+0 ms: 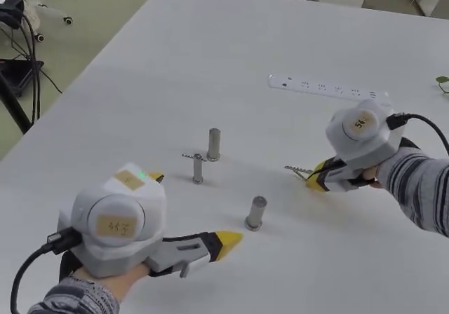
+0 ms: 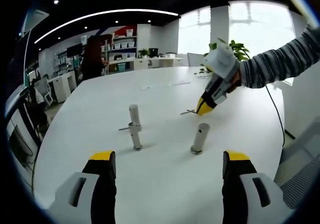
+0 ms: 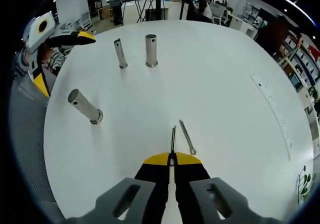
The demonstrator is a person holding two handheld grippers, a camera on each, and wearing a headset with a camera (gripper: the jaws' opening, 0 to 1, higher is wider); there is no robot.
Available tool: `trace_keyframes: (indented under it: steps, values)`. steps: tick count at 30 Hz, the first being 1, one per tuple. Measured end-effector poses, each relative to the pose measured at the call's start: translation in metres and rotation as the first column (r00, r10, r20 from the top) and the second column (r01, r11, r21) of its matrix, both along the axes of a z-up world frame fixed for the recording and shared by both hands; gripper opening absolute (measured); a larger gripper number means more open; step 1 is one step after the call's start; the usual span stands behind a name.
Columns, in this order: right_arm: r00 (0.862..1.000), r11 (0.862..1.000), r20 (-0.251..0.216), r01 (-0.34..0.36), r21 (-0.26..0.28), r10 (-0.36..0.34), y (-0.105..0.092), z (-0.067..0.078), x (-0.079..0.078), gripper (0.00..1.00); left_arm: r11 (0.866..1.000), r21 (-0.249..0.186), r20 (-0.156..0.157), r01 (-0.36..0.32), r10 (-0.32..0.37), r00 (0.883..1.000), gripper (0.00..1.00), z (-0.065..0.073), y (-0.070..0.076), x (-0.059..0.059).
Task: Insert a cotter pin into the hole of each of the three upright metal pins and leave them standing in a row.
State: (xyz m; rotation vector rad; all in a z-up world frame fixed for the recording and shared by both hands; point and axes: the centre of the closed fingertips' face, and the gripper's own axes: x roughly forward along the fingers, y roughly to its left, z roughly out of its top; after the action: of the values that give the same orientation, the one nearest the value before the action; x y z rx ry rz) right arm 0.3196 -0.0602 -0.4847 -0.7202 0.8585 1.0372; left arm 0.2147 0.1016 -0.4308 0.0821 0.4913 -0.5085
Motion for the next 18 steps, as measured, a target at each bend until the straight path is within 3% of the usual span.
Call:
trace_keyframes:
  steps: [13, 18]
  values:
    - [0.995, 0.996, 0.054, -0.084, 0.030, 0.083, 0.007, 0.027, -0.025, 0.00, 0.998, -0.032, -0.036, 0.045, -0.046, 0.998, 0.77, 0.000, -0.013, -0.002]
    - [0.987, 0.990, 0.097, -0.133, 0.049, 0.128, 0.014, 0.037, -0.039, 0.00, 0.994, -0.081, -0.049, 0.078, -0.082, 0.995, 0.65, 0.008, -0.024, -0.002]
